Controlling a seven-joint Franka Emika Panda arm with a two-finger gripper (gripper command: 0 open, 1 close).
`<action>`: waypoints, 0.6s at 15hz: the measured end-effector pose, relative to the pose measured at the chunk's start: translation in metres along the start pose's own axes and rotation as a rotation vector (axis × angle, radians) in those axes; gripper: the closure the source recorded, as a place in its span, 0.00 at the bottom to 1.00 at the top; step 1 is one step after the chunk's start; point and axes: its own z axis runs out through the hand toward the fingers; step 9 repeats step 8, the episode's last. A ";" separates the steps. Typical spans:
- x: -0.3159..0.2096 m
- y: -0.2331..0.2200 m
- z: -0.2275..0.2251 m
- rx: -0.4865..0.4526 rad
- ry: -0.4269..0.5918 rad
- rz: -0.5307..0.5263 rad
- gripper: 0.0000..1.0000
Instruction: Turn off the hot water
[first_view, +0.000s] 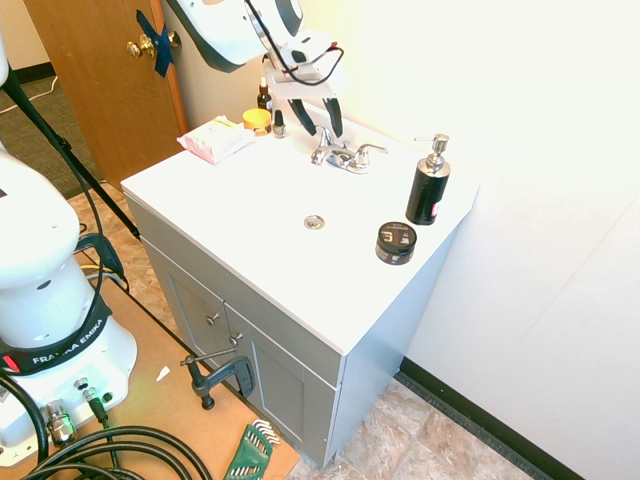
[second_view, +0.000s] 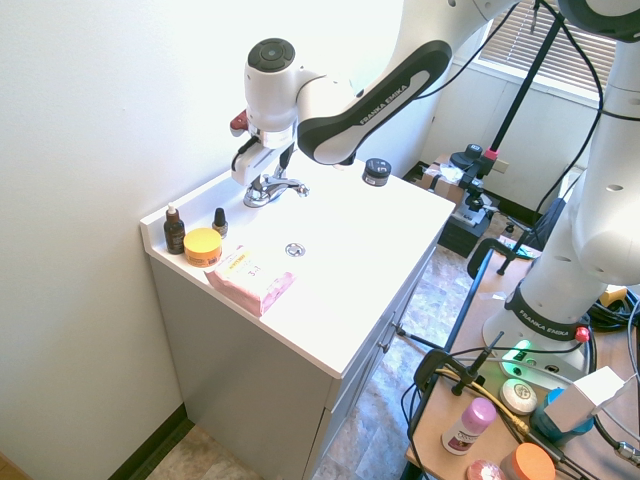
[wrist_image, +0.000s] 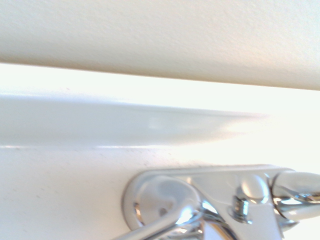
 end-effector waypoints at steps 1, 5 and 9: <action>-0.002 -0.007 0.000 0.012 -0.001 0.006 0.00; 0.000 -0.002 -0.002 0.040 -0.044 0.058 0.00; 0.011 0.053 -0.023 0.064 -0.173 0.100 0.00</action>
